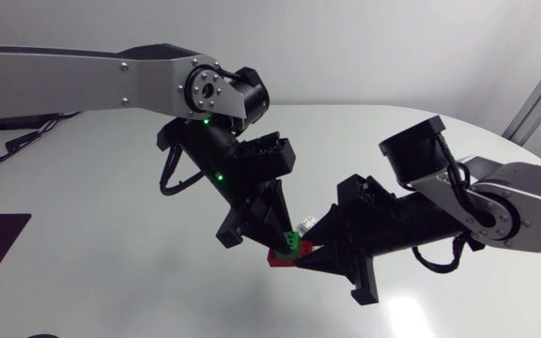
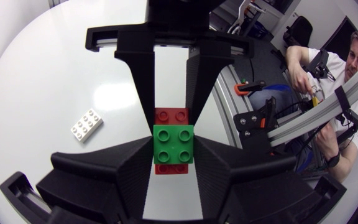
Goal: Separate the duplo bricks
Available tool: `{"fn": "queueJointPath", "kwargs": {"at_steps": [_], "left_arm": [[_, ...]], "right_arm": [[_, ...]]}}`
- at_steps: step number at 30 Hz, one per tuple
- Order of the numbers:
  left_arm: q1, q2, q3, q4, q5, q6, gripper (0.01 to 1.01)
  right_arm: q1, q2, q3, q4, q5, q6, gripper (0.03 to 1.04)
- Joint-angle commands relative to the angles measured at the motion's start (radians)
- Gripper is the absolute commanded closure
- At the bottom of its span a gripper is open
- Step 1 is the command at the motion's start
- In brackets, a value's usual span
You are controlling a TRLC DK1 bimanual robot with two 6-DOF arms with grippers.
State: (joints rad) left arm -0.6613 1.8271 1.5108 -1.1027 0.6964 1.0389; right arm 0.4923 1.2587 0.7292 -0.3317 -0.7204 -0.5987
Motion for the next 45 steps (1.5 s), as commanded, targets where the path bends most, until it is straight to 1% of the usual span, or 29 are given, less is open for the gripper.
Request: {"fn": "queueJointPath", "kwargs": {"at_steps": [1, 4, 6, 9, 11, 13, 15, 18, 22, 25, 30, 33, 37, 39, 45], "left_arm": [[-0.014, 0.014, 0.008, 0.004, 0.018, 0.013, 0.928], [0.002, 0.024, 0.046, -0.032, 0.029, 0.010, 0.928], [0.012, 0.028, 0.074, -0.069, 0.074, 0.012, 0.928], [0.005, 0.017, 0.074, -0.097, 0.081, 0.036, 0.928], [-0.001, -0.009, 0.048, -0.066, 0.072, 0.035, 0.928], [-0.012, -0.049, 0.005, -0.002, 0.043, 0.009, 0.928], [-0.014, -0.072, -0.017, 0.029, 0.032, 0.000, 0.928], [0.015, -0.083, -0.026, 0.070, 0.005, -0.005, 0.928], [0.097, -0.051, -0.020, 0.116, -0.044, -0.004, 0.928], [0.141, -0.012, -0.035, 0.152, -0.115, 0.006, 0.928], [0.178, 0.047, -0.077, 0.218, -0.261, 0.018, 0.928], [0.181, 0.083, -0.106, 0.248, -0.330, 0.019, 0.928], [0.175, 0.118, -0.176, 0.326, -0.422, 0.016, 0.928], [0.172, 0.121, -0.202, 0.354, -0.446, 0.013, 0.928], [0.172, 0.135, -0.235, 0.394, -0.483, 0.001, 0.926]], "right_arm": [[0.023, -0.019, -0.025, 0.014, 0.004, -0.006, 0.85], [0.035, -0.019, -0.030, 0.022, 0.022, -0.004, 0.85], [0.042, -0.019, -0.031, 0.028, 0.038, -0.004, 0.85], [0.045, -0.015, -0.025, 0.029, 0.039, 0.011, 0.85], [0.042, 0.007, -0.010, 0.029, 0.032, 0.027, 0.85], [0.025, 0.024, -0.007, 0.029, 0.016, 0.025, 0.85], [0.019, 0.039, -0.011, 0.029, 0.015, 0.016, 0.85], [0.009, 0.045, -0.022, 0.037, 0.015, 0.011, 0.85], [-0.018, 0.045, -0.028, 0.033, 0.021, -0.003, 0.85], [-0.052, 0.039, -0.033, 0.028, 0.024, -0.012, 0.85], [-0.084, 0.041, -0.036, 0.040, 0.036, -0.007, 0.85], [-0.083, 0.050, -0.034, 0.076, 0.076, 0.013, 0.85], [-0.070, 0.080, -0.033, 0.140, 0.131, 0.043, 0.85], [-0.060, 0.102, -0.034, 0.180, 0.153, 0.066, 0.85], [-0.029, 0.165, -0.020, 0.230, 0.207, 0.097, 0.85]]}}
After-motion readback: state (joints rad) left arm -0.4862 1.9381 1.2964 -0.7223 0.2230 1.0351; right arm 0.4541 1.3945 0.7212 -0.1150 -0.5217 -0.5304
